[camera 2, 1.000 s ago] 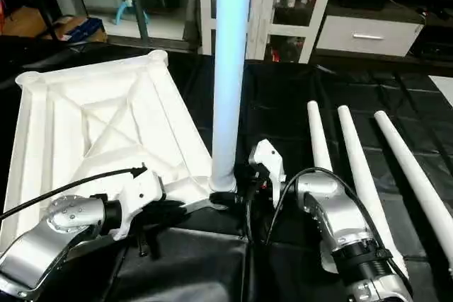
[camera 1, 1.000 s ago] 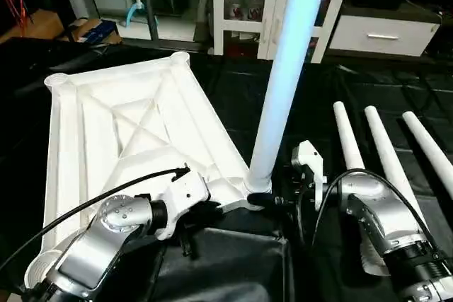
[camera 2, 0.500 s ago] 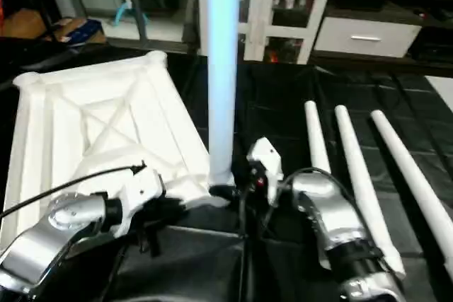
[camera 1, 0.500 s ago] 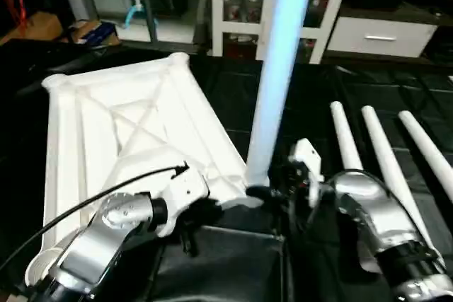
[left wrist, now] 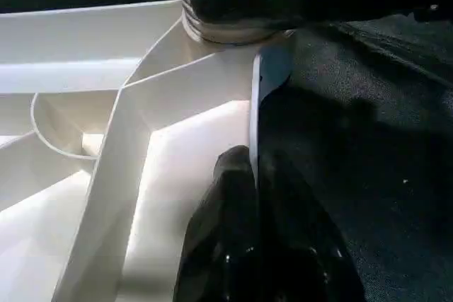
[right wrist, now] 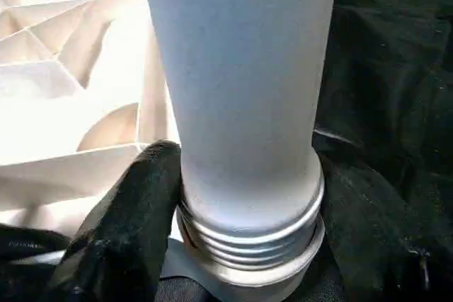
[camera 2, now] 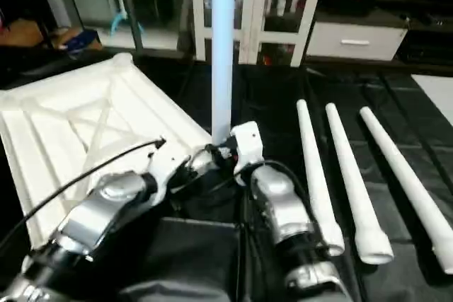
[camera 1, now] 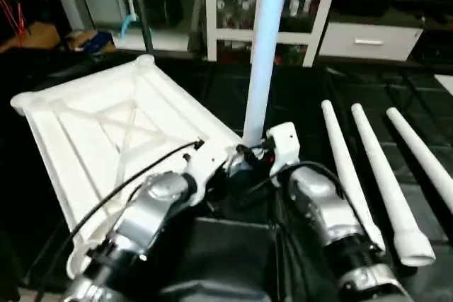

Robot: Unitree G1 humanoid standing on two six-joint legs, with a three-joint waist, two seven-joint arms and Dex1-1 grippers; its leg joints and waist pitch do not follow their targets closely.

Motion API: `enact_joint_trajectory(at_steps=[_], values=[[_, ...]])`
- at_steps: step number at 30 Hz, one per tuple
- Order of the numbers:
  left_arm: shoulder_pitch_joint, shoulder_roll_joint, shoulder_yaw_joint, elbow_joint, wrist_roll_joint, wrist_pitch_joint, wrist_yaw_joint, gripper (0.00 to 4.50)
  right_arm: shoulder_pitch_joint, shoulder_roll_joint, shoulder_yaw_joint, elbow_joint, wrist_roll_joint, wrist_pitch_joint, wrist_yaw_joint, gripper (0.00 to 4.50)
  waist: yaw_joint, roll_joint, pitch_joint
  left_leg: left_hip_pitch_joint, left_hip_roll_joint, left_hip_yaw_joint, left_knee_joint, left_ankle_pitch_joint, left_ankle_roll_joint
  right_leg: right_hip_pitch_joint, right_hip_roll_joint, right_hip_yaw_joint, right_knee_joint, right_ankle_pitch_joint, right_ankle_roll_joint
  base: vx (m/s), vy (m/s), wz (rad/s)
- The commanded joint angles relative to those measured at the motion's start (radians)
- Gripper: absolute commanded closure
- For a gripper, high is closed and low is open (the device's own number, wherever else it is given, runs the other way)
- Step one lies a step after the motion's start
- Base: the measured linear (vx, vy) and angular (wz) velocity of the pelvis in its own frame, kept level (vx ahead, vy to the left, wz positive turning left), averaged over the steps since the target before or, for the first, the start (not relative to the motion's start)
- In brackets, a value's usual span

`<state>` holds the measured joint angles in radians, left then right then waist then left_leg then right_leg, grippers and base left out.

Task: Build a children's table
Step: Rotate leg to tighten

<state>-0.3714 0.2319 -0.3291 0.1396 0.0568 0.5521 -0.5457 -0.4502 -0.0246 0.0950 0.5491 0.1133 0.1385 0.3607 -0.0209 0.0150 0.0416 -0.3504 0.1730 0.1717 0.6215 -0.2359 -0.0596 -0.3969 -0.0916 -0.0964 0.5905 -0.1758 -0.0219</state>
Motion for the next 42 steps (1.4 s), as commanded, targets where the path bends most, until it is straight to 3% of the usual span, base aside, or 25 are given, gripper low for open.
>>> enact_joint_trajectory(at_steps=[1,2,3,4,5,7,10,11,13,15,17,22,24,26,28,30,32,35,42], values=[[-0.006,-0.004,-0.017,0.019,0.018,0.002,0.015,4.5,0.005,0.021,0.053,0.015,-0.011,-0.002,0.073,1.86,-0.001,-0.001,-0.041,0.0,0.05,-0.035,-0.098,-0.36,0.004,0.026,-0.066,0.044,-0.103,-0.552,-0.08,0.0,0.0,0.0],[-0.006,-0.003,-0.017,0.018,0.018,0.002,0.014,4.5,0.005,0.021,0.053,0.015,-0.011,-0.002,0.074,1.86,-0.001,-0.001,-0.043,-0.003,0.051,-0.035,-0.1,-0.347,0.009,0.029,-0.066,0.047,-0.1,-0.516,-0.092,0.0,0.0,0.0],[0.0,0.006,-0.019,0.012,0.02,-0.004,0.003,4.5,0.006,0.016,0.044,0.003,0.007,-0.003,0.097,1.3,0.001,-0.001,-0.046,-0.005,0.053,-0.034,-0.101,-0.321,0.013,0.032,-0.066,0.05,-0.094,-0.462,-0.11,0.0,0.0,0.0],[0.0,0.006,-0.019,0.012,0.02,-0.004,0.003,4.5,0.006,0.016,0.044,0.003,0.007,-0.003,0.097,1.16,0.001,0.0,-0.046,-0.007,0.054,-0.033,-0.102,-0.31,0.015,0.033,-0.065,0.051,-0.09,-0.434,-0.121,0.0,0.0,0.0],[0.019,0.035,-0.019,-0.008,0.01,-0.028,-0.034,4.5,0.003,-0.006,0.016,-0.032,0.053,0.008,0.148,1.16,0.002,0.004,-0.046,-0.009,0.054,-0.034,-0.104,-0.313,0.017,0.037,-0.064,0.049,-0.085,-0.406,-0.136,0.0,0.0,0.0],[0.033,0.052,-0.014,-0.022,0.003,-0.029,-0.048,4.5,0.002,-0.02,0.0,-0.057,0.085,0.02,0.187,1.07,0.001,0.001,-0.048,-0.01,0.056,-0.031,-0.102,-0.301,0.023,0.039,-0.065,0.052,-0.083,-0.376,-0.146,0.0,0.0,0.0],[0.063,0.088,-0.018,-0.056,-0.023,-0.054,-0.111,4.5,0.001,-0.063,-0.003,-0.088,0.106,0.025,0.25,0.69,0.006,-0.004,-0.053,-0.014,0.056,-0.026,-0.097,-0.22,0.045,0.046,-0.067,0.056,-0.071,-0.29,-0.184,0.0,0.0,0.0],[0.079,0.113,-0.024,-0.073,-0.029,-0.091,-0.145,4.5,0.005,-0.088,-0.004,-0.11,0.124,0.04,0.295,0.61,0.006,-0.001,-0.053,-0.019,0.056,-0.024,-0.094,-0.194,0.058,0.047,-0.067,0.057,-0.067,-0.268,-0.194,0.056,-0.024,0.0],[0.119,0.165,-0.032,-0.11,-0.052,-0.148,-0.22,4.5,0.02,-0.147,0.007,-0.157,0.157,0.069,0.417,0.51,0.011,-0.002,-0.055,-0.013,0.055,-0.02,-0.088,-0.172,0.077,0.042,-0.067,0.059,-0.065,-0.25,-0.203,0.06,-0.028,0.02],[0.156,0.209,-0.032,-0.145,-0.078,-0.17,-0.282,4.5,0.04,-0.209,0.03,-0.198,0.177,0.098,0.531,0.28,0.017,0.0,-0.059,-0.015,0.057,-0.017,-0.082,-0.076,0.115,0.046,-0.061,0.059,-0.047,-0.125,-0.231,0.069,-0.027,0.02],[0.171,0.227,-0.029,-0.16,-0.085,-0.166,-0.301,4.5,0.051,-0.236,0.041,-0.216,0.182,0.108,0.575,0.11,0.028,0.002,-0.059,-0.006,0.057,-0.012,-0.079,-0.049,0.134,0.041,-0.058,0.06,-0.04,-0.077,-0.258,0.06,-0.009,0.02],[0.228,0.316,-0.022,-0.201,-0.092,-0.219,-0.366,4.5,0.101,-0.342,0.09,-0.294,0.189,0.124,0.724,0.05,0.037,0.002,-0.056,-0.006,0.06,-0.013,-0.082,-0.057,0.133,0.047,-0.058,0.059,-0.04,-0.092,-0.263,0.011,-0.001,0.0],[0.24,0.331,-0.016,-0.209,-0.105,-0.236,-0.384,4.5,0.113,-0.365,0.104,-0.314,0.188,0.131,0.754,0.05,0.037,0.001,-0.051,-0.004,0.06,-0.013,-0.087,-0.107,0.114,0.045,-0.058,0.059,-0.047,-0.159,-0.251,0.0,0.0,0.0],[0.243,0.336,-0.013,-0.213,-0.109,-0.26,-0.391,4.5,0.118,-0.373,0.109,-0.325,0.19,0.135,0.763,0.05,0.037,0.0,-0.045,-0.001,0.061,-0.014,-0.094,-0.188,0.075,0.042,-0.06,0.062,-0.06,-0.277,-0.22,0.0,0.0,0.0],[0.242,0.334,-0.004,-0.218,-0.116,-0.286,-0.398,4.5,0.123,-0.376,0.111,-0.333,0.187,0.135,0.77,0.05,0.036,0.002,-0.045,0.001,0.062,-0.016,-0.096,-0.207,0.056,0.039,-0.06,0.064,-0.063,-0.307,-0.205,0.0,0.0,0.0],[0.226,0.313,0.015,-0.225,-0.14,-0.27,-0.389,4.5,0.123,-0.372,0.109,-0.327,0.177,0.122,0.761,0.05,0.036,0.002,-0.047,0.002,0.062,-0.015,-0.095,-0.195,0.046,0.038,-0.059,0.065,-0.061,-0.276,-0.206,0.0,0.0,0.0],[0.22,0.308,0.02,-0.228,-0.153,-0.26,-0.39,4.06,0.123,-0.369,0.108,-0.326,0.177,0.121,0.758,0.0,0.039,0.002,-0.052,0.007,0.06,-0.011,-0.091,-0.163,0.05,0.036,-0.057,0.067,-0.056,-0.215,-0.224,0.0,0.0,0.0],[0.196,0.303,0.024,-0.254,-0.185,-0.213,-0.406,3.9,0.122,-0.368,0.107,-0.336,0.18,0.128,0.758,0.0,0.042,0.006,-0.054,0.0,0.059,-0.012,-0.089,-0.115,0.066,0.043,-0.057,0.066,-0.044,-0.152,-0.245,0.0,0.0,0.0],[0.17,0.295,0.009,-0.252,-0.154,-0.21,-0.395,3.41,0.127,-0.37,0.107,-0.354,0.18,0.134,0.756,0.0,0.05,0.001,-0.054,-0.003,0.058,-0.012,-0.087,-0.101,0.076,0.047,-0.059,0.066,-0.045,-0.153,-0.241,0.0,0.0,0.0]])
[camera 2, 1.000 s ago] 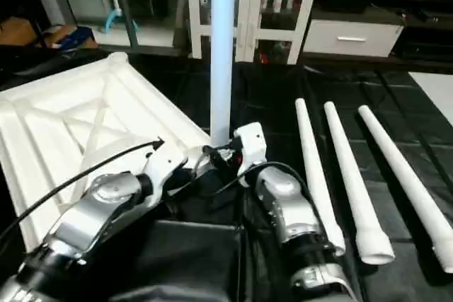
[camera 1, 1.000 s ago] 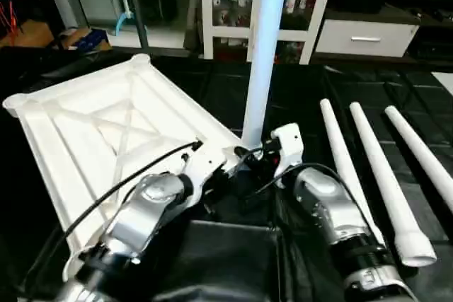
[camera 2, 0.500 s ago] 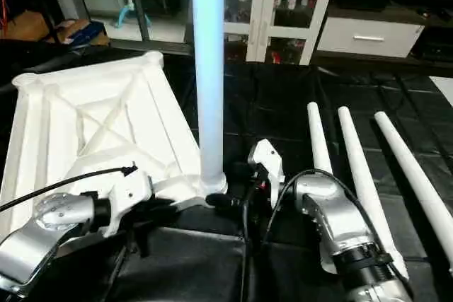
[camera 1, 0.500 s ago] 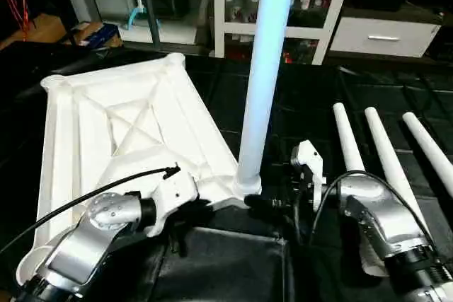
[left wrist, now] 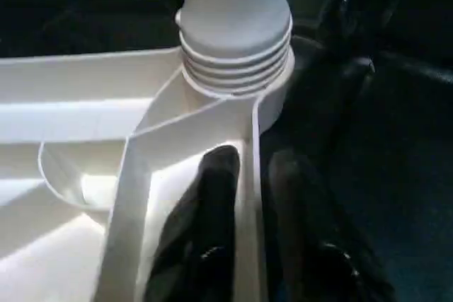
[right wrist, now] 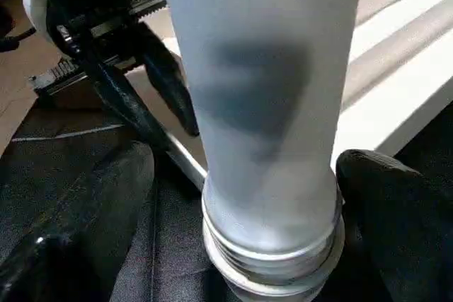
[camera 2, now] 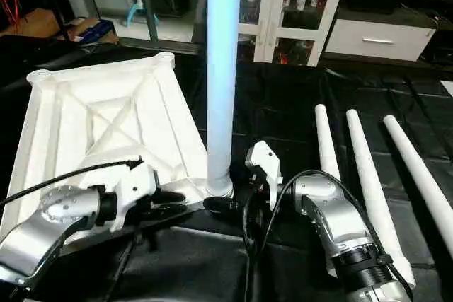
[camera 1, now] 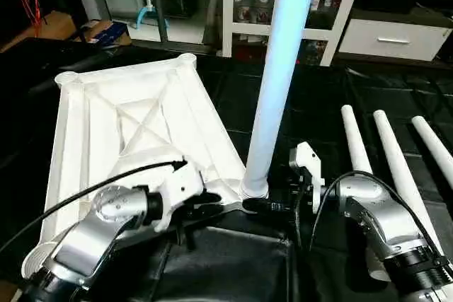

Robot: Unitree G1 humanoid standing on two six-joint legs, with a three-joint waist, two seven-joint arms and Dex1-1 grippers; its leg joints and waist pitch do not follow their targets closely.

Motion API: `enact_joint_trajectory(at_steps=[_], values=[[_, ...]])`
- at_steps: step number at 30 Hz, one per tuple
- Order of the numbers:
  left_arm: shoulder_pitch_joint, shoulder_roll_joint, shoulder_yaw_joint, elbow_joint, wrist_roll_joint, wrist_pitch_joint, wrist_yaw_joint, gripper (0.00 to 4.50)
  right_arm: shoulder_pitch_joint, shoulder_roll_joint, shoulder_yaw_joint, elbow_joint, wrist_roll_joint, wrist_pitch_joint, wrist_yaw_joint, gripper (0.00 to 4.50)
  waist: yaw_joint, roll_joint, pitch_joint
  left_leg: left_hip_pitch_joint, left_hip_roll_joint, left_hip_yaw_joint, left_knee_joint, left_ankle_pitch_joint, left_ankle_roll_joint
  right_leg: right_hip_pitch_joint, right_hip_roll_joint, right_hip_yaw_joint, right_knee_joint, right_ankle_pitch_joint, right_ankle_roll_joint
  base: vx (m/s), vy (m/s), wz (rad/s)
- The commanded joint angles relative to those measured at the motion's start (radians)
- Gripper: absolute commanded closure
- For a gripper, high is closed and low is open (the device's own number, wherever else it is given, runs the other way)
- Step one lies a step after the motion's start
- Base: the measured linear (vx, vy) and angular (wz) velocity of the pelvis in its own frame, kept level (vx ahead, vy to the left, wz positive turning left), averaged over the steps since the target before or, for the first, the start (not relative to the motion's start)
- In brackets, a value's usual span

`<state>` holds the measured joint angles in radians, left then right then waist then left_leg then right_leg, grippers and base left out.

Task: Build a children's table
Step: Rotate leg to tighten

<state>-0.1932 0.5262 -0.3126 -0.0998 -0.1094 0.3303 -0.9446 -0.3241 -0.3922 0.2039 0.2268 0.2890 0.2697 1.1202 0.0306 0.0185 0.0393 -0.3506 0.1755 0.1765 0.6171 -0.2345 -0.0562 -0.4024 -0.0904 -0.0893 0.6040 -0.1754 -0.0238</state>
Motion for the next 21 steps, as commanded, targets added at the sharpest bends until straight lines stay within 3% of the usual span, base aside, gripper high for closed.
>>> enact_joint_trajectory(at_steps=[1,9,19,21], values=[[-0.011,0.002,-0.012,-0.014,0.017,0.018,0.004,3.41,0.001,-0.002,-0.002,-0.034,0.005,0.003,-0.004,0.0,-0.001,-0.001,-0.051,-0.002,0.056,-0.017,-0.083,-0.108,0.07,0.052,-0.06,0.058,-0.059,-0.162,-0.237,0.0,0.0,0.0],[-0.012,0.013,-0.069,-0.027,0.037,0.111,-0.003,3.41,0.009,0.005,-0.009,-0.043,0.005,0.001,-0.021,0.0,-0.001,0.009,-0.049,-0.003,0.056,-0.02,-0.087,-0.162,0.041,0.052,-0.058,0.058,-0.066,-0.22,-0.22,0.0,0.0,0.0],[-0.029,0.019,-0.095,0.021,0.109,0.13,0.053,3.41,0.04,-0.003,-0.005,-0.08,0.009,0.014,-0.024,0.0,-0.002,0.009,-0.048,-0.004,0.055,-0.021,-0.088,-0.177,0.042,0.052,-0.058,0.058,-0.07,-0.24,-0.209,0.0,0.0,0.0],[-0.034,0.011,-0.091,0.024,0.111,0.13,0.055,3.66,0.045,-0.005,-0.001,-0.081,0.01,0.019,-0.022,0.0,-0.001,0.009,-0.047,-0.003,0.054,-0.021,-0.087,-0.187,0.04,0.051,-0.059,0.058,-0.074,-0.278,-0.2,0.0,0.0,0.0]])
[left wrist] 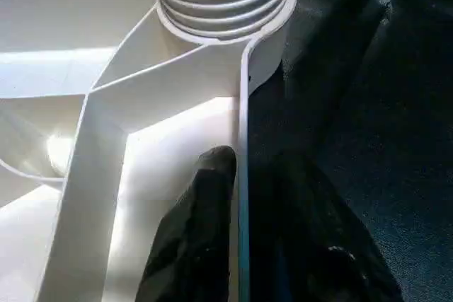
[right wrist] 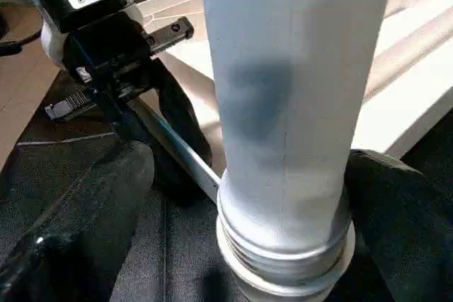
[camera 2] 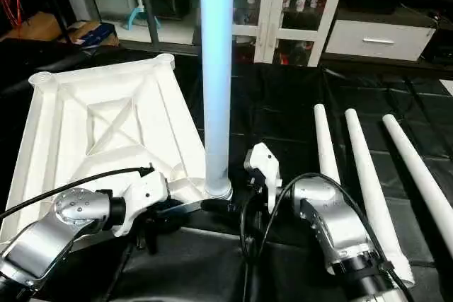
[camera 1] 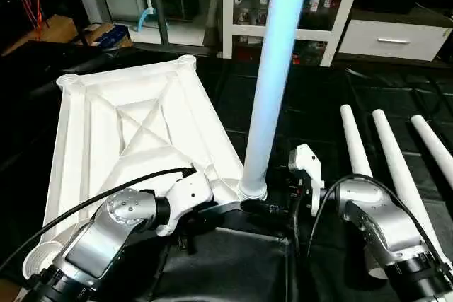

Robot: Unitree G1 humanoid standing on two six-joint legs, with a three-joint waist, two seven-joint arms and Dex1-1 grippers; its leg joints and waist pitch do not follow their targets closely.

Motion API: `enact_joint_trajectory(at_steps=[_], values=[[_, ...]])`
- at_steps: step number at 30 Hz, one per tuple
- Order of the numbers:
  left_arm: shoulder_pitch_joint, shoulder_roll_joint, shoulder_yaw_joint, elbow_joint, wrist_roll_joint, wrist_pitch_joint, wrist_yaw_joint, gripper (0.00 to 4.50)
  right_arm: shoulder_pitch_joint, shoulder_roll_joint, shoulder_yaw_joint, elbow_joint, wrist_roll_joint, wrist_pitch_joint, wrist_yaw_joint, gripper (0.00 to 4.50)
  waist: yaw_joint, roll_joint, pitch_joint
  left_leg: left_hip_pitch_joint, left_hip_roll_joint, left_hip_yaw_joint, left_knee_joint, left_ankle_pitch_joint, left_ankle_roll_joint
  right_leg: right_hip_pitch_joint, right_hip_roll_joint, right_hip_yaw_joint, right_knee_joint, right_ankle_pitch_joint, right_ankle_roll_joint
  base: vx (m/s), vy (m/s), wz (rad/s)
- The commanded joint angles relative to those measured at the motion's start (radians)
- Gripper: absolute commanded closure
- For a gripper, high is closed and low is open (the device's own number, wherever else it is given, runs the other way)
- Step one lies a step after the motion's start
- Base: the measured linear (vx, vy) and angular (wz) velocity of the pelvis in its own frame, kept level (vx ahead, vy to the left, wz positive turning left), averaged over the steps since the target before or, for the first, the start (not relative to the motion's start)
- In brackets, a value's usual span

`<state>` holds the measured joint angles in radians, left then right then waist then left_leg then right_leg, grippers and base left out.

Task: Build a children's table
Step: Rotate leg to tighten

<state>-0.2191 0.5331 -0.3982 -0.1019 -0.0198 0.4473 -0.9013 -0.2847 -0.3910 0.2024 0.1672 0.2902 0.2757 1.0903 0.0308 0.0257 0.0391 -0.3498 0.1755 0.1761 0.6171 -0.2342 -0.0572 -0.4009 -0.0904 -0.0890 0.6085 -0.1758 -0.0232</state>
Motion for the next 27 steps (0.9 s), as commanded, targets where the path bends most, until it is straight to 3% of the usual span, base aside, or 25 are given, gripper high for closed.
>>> enact_joint_trajectory(at_steps=[1,4,8,9,12,14,17,18,27], values=[[-0.007,0.0,-0.002,0.027,0.022,0.012,0.014,3.66,0.008,-0.007,0.003,-0.02,0.006,0.01,0.008,0.0,-0.002,-0.001,-0.047,-0.004,0.054,-0.021,-0.088,-0.189,0.041,0.049,-0.058,0.057,-0.079,-0.284,-0.198,0.0,0.0,0.0],[0.006,-0.007,0.0,0.022,0.024,0.007,0.025,3.87,0.022,-0.008,0.016,-0.016,-0.005,-0.003,0.011,0.0,0.001,0.001,-0.047,-0.003,0.056,-0.021,-0.087,-0.18,0.041,0.047,-0.059,0.058,-0.079,-0.28,-0.195,0.0,0.0,0.0],[0.025,-0.015,0.007,0.005,0.013,0.006,0.041,4.13,0.021,0.007,0.022,0.0,-0.023,-0.024,-0.009,0.0,0.0,-0.004,-0.047,-0.008,0.055,-0.021,-0.087,-0.171,0.047,0.048,-0.06,0.057,-0.077,-0.276,-0.195,0.0,0.0,0.0],[0.028,-0.019,0.011,0.002,0.009,0.002,0.046,4.29,0.018,0.009,0.021,0.002,-0.025,-0.024,-0.014,0.0,-0.001,-0.01,-0.047,-0.006,0.055,-0.02,-0.087,-0.178,0.048,0.047,-0.059,0.057,-0.08,-0.294,-0.189,0.0,0.0,0.0],[0.033,-0.021,0.016,-0.005,0.003,0.002,0.049,4.47,0.012,0.013,0.02,0.008,-0.025,-0.024,-0.021,0.0,-0.001,-0.007,-0.045,-0.007,0.054,-0.022,-0.089,-0.19,0.047,0.046,-0.06,0.057,-0.083,-0.332,-0.177,0.0,0.0,0.0],[0.04,-0.024,0.022,-0.012,0.0,-0.001,0.054,4.47,0.007,0.019,0.022,0.02,-0.029,-0.028,-0.026,0.0,-0.002,-0.013,-0.044,-0.007,0.054,-0.022,-0.09,-0.194,0.047,0.044,-0.06,0.057,-0.085,-0.348,-0.169,0.0,0.0,0.0],[0.047,-0.027,0.031,-0.025,-0.006,-0.002,0.06,4.47,-0.002,0.03,0.033,0.042,-0.048,-0.046,-0.034,0.0,-0.001,-0.01,-0.044,-0.007,0.055,-0.023,-0.09,-0.19,0.046,0.043,-0.061,0.058,-0.084,-0.344,-0.171,0.0,0.0,0.0],[0.049,-0.025,0.031,-0.029,-0.007,-0.002,0.059,4.47,-0.008,0.034,0.037,0.054,-0.059,-0.057,-0.041,0.0,-0.002,-0.015,-0.045,-0.008,0.055,-0.023,-0.09,-0.182,0.047,0.044,-0.062,0.058,-0.082,-0.338,-0.172,0.0,0.0,0.0],[0.049,-0.017,0.036,-0.02,-0.007,-0.013,0.052,4.47,-0.08,0.08,0.045,0.163,-0.12,-0.099,-0.116,0.0,-0.002,-0.016,-0.048,-0.009,0.054,-0.019,-0.085,-0.121,0.063,0.045,-0.061,0.059,-0.071,-0.257,-0.201,0.0,0.0,0.0]])
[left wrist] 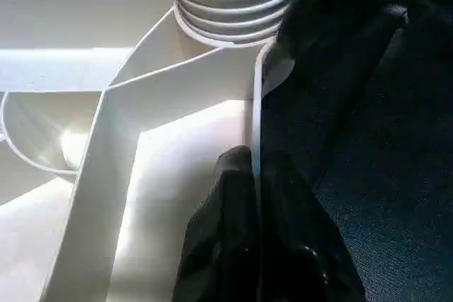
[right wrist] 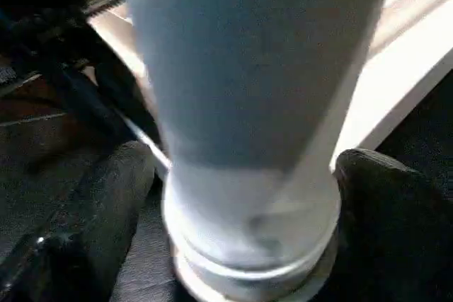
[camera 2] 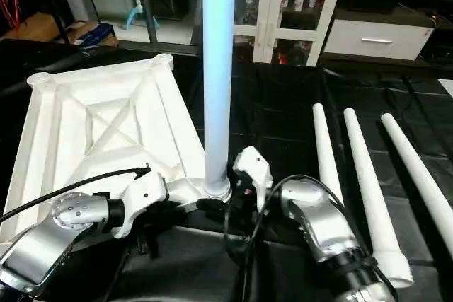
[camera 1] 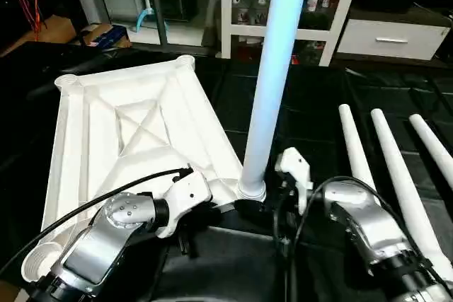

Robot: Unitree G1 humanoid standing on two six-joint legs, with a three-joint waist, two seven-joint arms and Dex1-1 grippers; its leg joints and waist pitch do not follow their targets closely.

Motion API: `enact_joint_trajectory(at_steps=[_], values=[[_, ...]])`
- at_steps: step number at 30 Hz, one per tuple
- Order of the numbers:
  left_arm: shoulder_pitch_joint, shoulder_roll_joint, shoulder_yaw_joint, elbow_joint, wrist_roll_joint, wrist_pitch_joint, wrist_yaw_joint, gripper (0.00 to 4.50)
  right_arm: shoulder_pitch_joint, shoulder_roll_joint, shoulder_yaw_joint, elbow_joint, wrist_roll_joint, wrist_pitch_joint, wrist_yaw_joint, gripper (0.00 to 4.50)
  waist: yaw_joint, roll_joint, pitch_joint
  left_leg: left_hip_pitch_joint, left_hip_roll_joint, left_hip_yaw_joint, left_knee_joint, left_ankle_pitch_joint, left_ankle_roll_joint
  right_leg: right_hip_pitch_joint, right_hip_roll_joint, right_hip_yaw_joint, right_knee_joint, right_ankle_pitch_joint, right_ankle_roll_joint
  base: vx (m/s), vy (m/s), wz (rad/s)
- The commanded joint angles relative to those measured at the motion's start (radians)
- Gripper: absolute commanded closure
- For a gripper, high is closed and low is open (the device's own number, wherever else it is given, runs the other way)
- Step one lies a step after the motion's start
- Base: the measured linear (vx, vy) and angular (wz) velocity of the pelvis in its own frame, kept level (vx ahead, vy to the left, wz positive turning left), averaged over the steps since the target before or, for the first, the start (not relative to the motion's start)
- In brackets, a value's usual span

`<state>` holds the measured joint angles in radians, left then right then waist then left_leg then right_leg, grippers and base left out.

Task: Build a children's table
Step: Rotate leg to tighten

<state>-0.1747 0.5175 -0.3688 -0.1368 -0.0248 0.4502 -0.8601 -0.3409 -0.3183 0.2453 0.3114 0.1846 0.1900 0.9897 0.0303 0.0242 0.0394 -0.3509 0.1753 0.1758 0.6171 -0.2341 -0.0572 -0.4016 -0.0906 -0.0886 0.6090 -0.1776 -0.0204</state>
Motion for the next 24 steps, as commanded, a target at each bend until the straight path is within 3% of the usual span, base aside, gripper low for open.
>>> enact_joint_trajectory(at_steps=[1,4,9,16,19,24], values=[[0.005,-0.001,0.006,0.015,-0.002,-0.015,0.01,4.47,-0.024,0.008,0.002,0.019,-0.014,-0.013,-0.015,0.0,-0.002,-0.015,-0.047,-0.008,0.053,-0.019,-0.085,-0.124,0.064,0.046,-0.061,0.058,-0.071,-0.261,-0.206,0.0,0.0,0.0],[0.018,0.002,0.004,0.001,0.002,-0.004,0.016,4.47,-0.029,0.025,-0.003,0.029,-0.008,-0.016,-0.024,0.0,-0.001,-0.015,-0.045,-0.006,0.055,-0.019,-0.087,-0.151,0.058,0.043,-0.061,0.059,-0.076,-0.3,-0.193,0.0,0.0,0.0],[0.016,0.001,0.004,0.006,0.004,-0.004,0.017,4.49,-0.035,0.025,-0.011,0.053,-0.01,-0.025,-0.023,0.19,-0.002,-0.016,-0.046,-0.006,0.054,-0.019,-0.087,-0.144,0.055,0.045,-0.062,0.059,-0.074,-0.284,-0.195,0.0,0.0,0.0],[0.011,0.005,0.005,0.01,0.005,-0.005,0.015,4.5,-0.041,0.017,-0.011,0.072,-0.018,-0.041,-0.015,0.94,-0.002,-0.014,-0.046,-0.007,0.054,-0.019,-0.087,-0.149,0.056,0.045,-0.061,0.059,-0.075,-0.291,-0.193,0.0,0.0,0.0],[0.005,0.008,0.007,0.018,0.006,-0.007,0.012,4.5,-0.051,0.011,-0.006,0.093,-0.034,-0.063,-0.019,0.99,-0.003,-0.013,-0.046,-0.006,0.055,-0.019,-0.087,-0.153,0.056,0.044,-0.061,0.059,-0.075,-0.286,-0.198,0.0,0.0,0.0],[0.001,0.006,0.005,0.019,0.007,-0.005,0.013,4.5,-0.061,0.016,-0.008,0.106,-0.042,-0.07,-0.035,1.47,-0.005,-0.014,-0.044,-0.007,0.054,-0.02,-0.089,-0.173,0.048,0.044,-0.062,0.059,-0.078,-0.321,-0.189,0.0,0.0,0.0]])
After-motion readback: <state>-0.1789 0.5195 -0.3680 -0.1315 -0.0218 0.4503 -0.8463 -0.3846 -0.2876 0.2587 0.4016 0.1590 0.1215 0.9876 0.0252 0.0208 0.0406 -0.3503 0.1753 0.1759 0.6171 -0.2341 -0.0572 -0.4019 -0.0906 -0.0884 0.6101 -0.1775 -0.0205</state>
